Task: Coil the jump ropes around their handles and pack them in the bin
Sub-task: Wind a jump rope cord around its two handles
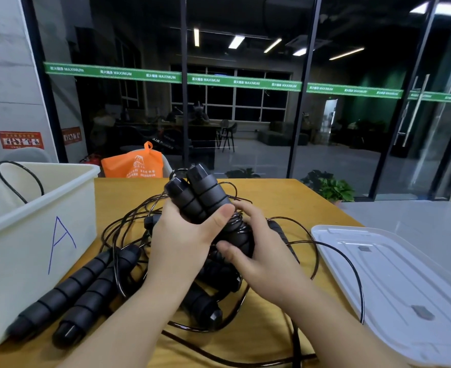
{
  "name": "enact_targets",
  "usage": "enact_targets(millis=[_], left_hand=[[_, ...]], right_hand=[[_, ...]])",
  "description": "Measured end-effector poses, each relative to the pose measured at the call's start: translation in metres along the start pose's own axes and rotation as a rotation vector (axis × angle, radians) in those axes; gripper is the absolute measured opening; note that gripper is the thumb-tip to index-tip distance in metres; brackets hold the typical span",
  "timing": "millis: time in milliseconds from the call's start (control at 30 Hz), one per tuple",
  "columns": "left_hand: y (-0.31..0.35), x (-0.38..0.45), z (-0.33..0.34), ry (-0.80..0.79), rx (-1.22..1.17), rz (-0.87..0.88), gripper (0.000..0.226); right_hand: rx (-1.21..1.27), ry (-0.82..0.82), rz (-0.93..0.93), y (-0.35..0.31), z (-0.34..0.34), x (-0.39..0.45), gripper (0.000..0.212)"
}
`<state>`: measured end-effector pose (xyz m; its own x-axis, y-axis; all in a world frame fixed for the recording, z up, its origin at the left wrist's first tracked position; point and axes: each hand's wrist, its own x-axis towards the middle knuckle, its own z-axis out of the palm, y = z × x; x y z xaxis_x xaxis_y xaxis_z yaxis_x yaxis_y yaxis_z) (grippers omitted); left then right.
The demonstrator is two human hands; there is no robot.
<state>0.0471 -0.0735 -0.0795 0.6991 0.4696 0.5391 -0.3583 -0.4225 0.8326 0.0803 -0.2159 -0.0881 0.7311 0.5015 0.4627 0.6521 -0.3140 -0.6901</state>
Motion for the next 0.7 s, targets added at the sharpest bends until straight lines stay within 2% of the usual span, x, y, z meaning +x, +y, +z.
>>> enact_targets(millis=[67,200,433,533,700], left_hand=[[-0.002,0.002,-0.003,-0.014,0.032,0.055,0.054],[-0.008,0.007,-0.007,0.0,0.061,0.137,0.047],[-0.008,0.013,-0.009,-0.203,-0.122,0.145,0.049],[-0.011,0.015,-0.011,-0.235,-0.156,0.158,0.062],[-0.014,0.015,-0.01,-0.294,-0.218,0.076,0.082]], right_hand=[[0.037,0.024,-0.035,0.001,-0.002,-0.001,0.05],[0.316,0.034,0.004,0.0,0.0,0.0,0.033],[0.69,0.055,0.104,-0.001,0.002,0.002,0.041],[0.776,0.052,0.141,-0.002,0.003,0.003,0.042],[0.931,0.031,0.179,-0.004,-0.001,0.006,0.049]])
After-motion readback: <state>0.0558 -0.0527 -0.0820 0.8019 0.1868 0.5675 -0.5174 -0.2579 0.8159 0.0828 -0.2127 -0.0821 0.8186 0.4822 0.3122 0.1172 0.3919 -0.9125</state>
